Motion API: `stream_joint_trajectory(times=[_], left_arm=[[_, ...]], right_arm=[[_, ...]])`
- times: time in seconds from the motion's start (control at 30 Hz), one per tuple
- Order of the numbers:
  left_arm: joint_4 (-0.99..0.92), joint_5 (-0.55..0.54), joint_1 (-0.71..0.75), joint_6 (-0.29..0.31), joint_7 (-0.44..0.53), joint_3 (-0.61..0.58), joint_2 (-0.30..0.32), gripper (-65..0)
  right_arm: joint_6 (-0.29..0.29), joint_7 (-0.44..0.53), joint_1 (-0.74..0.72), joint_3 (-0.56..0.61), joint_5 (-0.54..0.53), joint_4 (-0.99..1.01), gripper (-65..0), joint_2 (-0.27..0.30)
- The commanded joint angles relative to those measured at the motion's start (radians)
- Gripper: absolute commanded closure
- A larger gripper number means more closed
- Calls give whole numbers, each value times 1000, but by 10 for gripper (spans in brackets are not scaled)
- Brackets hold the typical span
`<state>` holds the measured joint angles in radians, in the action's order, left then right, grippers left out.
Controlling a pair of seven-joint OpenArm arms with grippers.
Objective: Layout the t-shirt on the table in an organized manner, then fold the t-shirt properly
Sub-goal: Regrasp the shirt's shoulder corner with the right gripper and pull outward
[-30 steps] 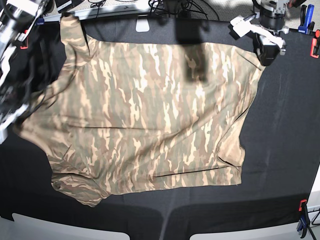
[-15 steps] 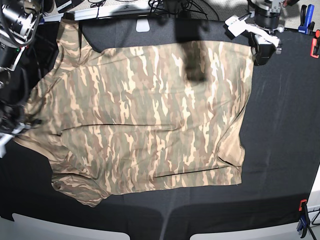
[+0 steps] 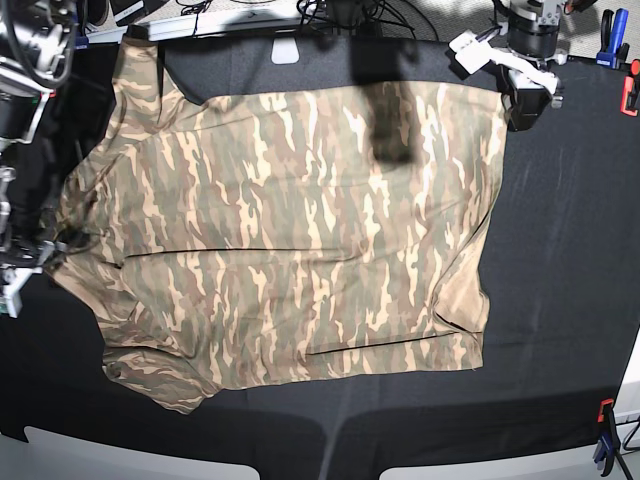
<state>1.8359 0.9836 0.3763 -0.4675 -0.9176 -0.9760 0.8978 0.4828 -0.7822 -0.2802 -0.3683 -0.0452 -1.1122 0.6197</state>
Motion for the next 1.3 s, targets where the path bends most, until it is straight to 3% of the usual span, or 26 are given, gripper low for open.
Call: stream_joint_trajectory(times=[0.0, 0.13, 0.17, 0.23, 0.27, 0.37, 0.43, 0.63, 0.9, 1.1, 1.27], left_arm=[[16, 18, 1, -17, -3, 1, 14, -136], [16, 19, 1, -17, -3, 1, 14, -136], [16, 19, 0, -16, -2, 1, 14, -136], [16, 19, 1, -16, -2, 1, 14, -136], [16, 20, 1, -16, 0, 1, 14, -136], [16, 23, 1, -16, 31, 1, 14, -136], [16, 22, 1, -16, 55, 1, 14, -136], [16, 18, 1, -17, 63, 1, 13, -136], [16, 18, 1, -17, 66, 1, 0, -136], [16, 18, 1, -16, 67, 1, -53, -136], [16, 18, 1, -16, 66, 1, -78, -136]], right_arm=[[-24, 10, -24, -6, 1, -14, -236, 44], [-33, -74, -24, -6, -45, -14, -235, 102], [-1, -89, -21, -6, -89, -14, -235, 113], [162, -119, -6, -6, -240, -16, -235, 129], [215, -137, 5, -6, -324, -23, -235, 128], [215, -153, 56, -6, -517, -70, -235, 113], [215, -137, 101, -6, -563, -122, -235, 100], [215, -113, 254, -6, -560, -395, -235, 40], [215, -157, 469, -6, -529, -872, -235, -58], [215, -200, 697, -4, -519, -1080, -235, -63], [215, -198, 902, -4, -416, -1174, -235, -62]])
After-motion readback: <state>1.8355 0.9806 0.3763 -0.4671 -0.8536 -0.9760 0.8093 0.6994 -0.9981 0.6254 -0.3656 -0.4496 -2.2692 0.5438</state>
